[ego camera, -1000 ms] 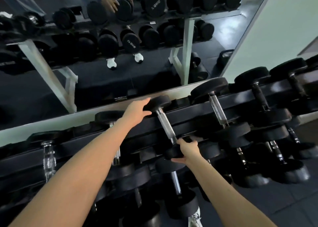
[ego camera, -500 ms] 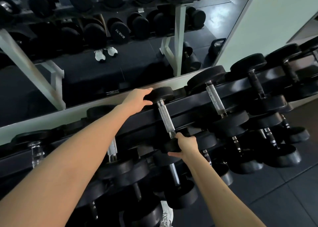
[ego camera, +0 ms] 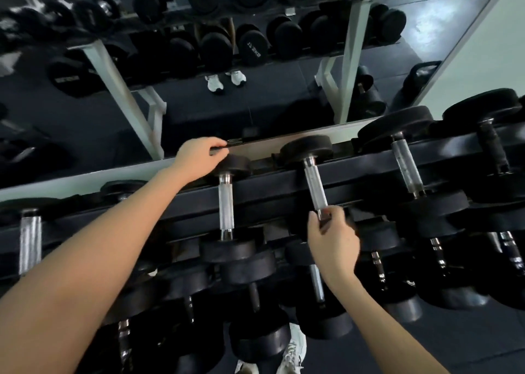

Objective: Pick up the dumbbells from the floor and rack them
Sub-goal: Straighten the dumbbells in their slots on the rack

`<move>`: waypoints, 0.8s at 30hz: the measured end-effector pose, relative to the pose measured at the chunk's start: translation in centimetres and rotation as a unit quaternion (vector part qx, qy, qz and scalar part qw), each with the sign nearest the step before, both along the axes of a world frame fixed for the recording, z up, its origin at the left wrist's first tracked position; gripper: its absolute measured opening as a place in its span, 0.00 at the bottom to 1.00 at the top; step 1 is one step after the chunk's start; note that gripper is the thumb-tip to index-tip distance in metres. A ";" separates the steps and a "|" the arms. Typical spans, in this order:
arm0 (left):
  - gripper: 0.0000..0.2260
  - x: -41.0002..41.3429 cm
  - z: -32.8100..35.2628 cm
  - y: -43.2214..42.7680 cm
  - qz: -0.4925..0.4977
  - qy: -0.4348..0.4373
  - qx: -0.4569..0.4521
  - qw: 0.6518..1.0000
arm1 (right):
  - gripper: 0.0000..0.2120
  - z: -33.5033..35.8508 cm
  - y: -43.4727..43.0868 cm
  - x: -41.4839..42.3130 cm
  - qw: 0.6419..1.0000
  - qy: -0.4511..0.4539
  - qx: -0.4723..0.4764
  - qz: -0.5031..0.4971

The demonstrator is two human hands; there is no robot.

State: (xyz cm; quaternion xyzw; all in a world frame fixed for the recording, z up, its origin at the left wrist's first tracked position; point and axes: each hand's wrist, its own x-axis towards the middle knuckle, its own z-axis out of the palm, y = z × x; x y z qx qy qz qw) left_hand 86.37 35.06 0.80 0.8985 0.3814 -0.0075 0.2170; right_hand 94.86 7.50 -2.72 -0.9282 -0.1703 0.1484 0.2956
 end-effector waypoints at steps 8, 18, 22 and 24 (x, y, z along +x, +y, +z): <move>0.23 -4.3 -2.0 0.9 -0.009 -0.002 -0.087 0.996 | 0.54 -4.7 7.7 -8.8 0.844 0.534 0.032 -0.035; 0.22 -4.6 -2.1 1.5 -0.023 -0.059 -0.094 0.994 | 0.23 -4.5 9.4 -9.9 0.744 0.598 0.183 -0.233; 0.23 -5.5 -2.6 1.1 0.004 -0.080 -0.081 0.993 | 0.20 -4.0 9.6 -10.0 0.776 0.561 0.164 -0.236; 0.25 -5.9 -3.0 1.2 0.015 -0.082 -0.078 0.993 | 0.19 -3.9 9.7 -10.1 0.786 0.552 0.157 -0.229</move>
